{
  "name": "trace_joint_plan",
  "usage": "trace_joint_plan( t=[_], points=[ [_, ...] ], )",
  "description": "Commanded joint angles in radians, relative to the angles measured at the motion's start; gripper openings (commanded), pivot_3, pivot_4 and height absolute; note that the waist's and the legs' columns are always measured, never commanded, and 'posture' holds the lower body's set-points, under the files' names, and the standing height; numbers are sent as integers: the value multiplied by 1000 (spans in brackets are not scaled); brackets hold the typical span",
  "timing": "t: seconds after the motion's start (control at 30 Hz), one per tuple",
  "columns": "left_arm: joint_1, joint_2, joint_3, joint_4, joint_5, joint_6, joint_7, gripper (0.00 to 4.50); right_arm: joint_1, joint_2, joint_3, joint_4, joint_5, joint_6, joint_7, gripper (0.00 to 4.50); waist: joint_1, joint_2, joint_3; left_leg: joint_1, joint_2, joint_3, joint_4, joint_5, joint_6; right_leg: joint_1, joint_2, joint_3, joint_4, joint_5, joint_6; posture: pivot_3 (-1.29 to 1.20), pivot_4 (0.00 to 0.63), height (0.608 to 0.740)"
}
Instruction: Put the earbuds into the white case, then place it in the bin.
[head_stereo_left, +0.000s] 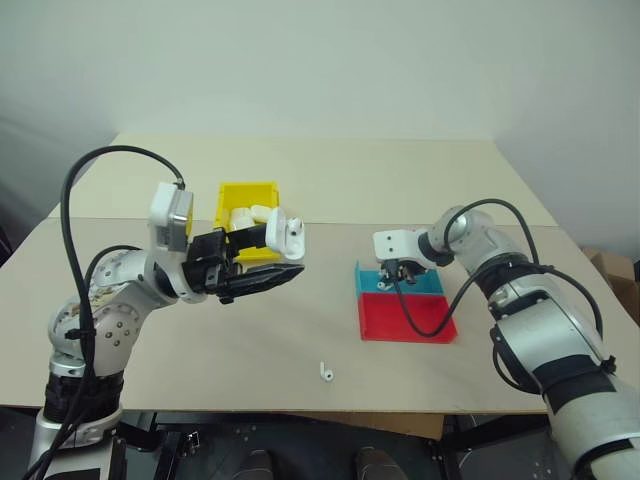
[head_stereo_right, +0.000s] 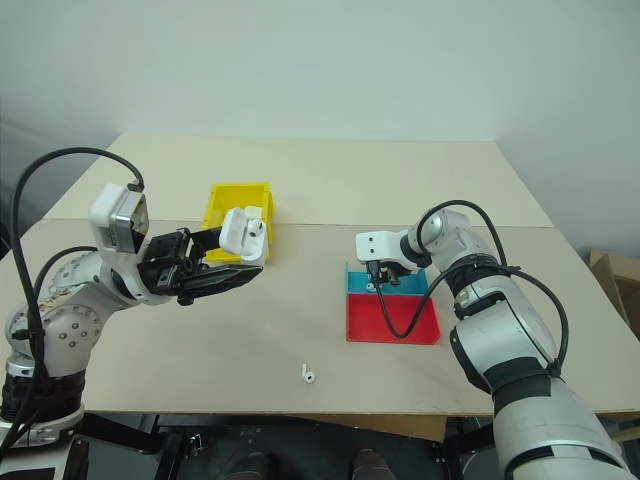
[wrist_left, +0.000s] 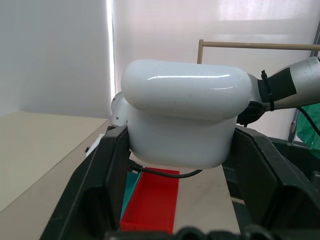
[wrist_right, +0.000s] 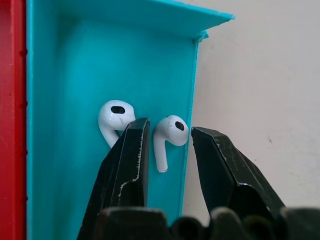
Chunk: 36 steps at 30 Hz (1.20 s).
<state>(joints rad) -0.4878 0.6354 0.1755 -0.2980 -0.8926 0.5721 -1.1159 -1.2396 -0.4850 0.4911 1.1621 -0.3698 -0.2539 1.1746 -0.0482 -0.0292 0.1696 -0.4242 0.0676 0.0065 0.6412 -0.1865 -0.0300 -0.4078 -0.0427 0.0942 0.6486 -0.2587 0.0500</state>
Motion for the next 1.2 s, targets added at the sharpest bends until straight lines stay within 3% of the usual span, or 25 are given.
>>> trace_joint_plan(
  t=[0.03, 0.07, 0.37, 0.57, 0.67, 0.73, 0.83, 0.97, 1.1, 1.2],
  points=[
    [3, 13, 24, -37, -19, -8, 3, 2770, -12, -5, -25, 2, -3, 6, -1, 877, 0, 0, 0, 0, 0, 0, 0, 0, 0, 0, 0, 0, 0, 0, 0, 0, 150, 740],
    [4, 14, 25, -38, -20, -8, 3, 2770, -11, -4, -27, 1, -3, 9, -4, 640, 0, 0, 0, 0, 0, 0, 0, 0, 0, 0, 0, 0, 0, 0, 0, 0, 150, 740],
    [-4, 15, 20, -32, -19, -9, -2, 2770, -7, -3, -58, -10, 15, 43, -3, 640, 0, 0, 0, 0, 0, 0, 0, 0, 0, 0, 0, 0, 0, 0, 0, 0, 150, 740],
    [-30, 5, 1, -6, -18, -7, -16, 2770, -8, -46, -225, -148, 174, 224, 73, 640, 2, 1, 0, 0, 0, 0, 0, 0, 0, 0, 0, 0, 0, 0, 0, 0, 150, 740],
    [-59, -9, -18, 26, -9, -12, -27, 2770, 82, -95, -380, -443, 350, 503, 118, 640, 8, 1, 1, 0, 0, 0, 0, 0, 0, 1, 0, 0, 0, 0, 0, 0, 150, 740],
    [-81, -23, -30, 53, -2, -18, -36, 2770, 201, -117, -490, -732, 467, 690, 81, 640, 16, 1, 1, 0, 0, -1, 0, 0, 0, 2, 0, -1, 0, 0, 0, 0, 150, 740],
    [-99, -35, -40, 79, 9, -24, -46, 2770, 306, -116, -597, -1011, 600, 940, -3, 640, 26, 1, 1, -1, 0, -2, 0, 0, 0, 2, 0, -3, -1, 0, 0, 0, 150, 740],
    [-154, -74, -81, 165, 45, -41, -81, 2770, 409, 30, -902, -1385, 935, 1402, -230, 640, 24, 1, 1, 0, 0, -2, 0, 0, 0, 1, 0, -2, 2, 0, 0, 0, 150, 740],
    [-215, -117, -119, 252, 85, -66, -116, 2770, 424, 209, -1071, -1607, 1164, 1641, -428, 640, 23, 2, 0, 0, 0, -3, 0, 0, 0, 2, 0, -3, 1, 0, 0, 0, 150, 740],
    [-252, -145, -139, 300, 107, -81, -142, 2770, 400, 312, -1137, -1669, 1286, 1712, -556, 640, 23, 2, 0, 0, 0, -3, 0, 0, 0, 2, 0, -3, 1, 0, 0, 0, 150, 740]
  ],
)
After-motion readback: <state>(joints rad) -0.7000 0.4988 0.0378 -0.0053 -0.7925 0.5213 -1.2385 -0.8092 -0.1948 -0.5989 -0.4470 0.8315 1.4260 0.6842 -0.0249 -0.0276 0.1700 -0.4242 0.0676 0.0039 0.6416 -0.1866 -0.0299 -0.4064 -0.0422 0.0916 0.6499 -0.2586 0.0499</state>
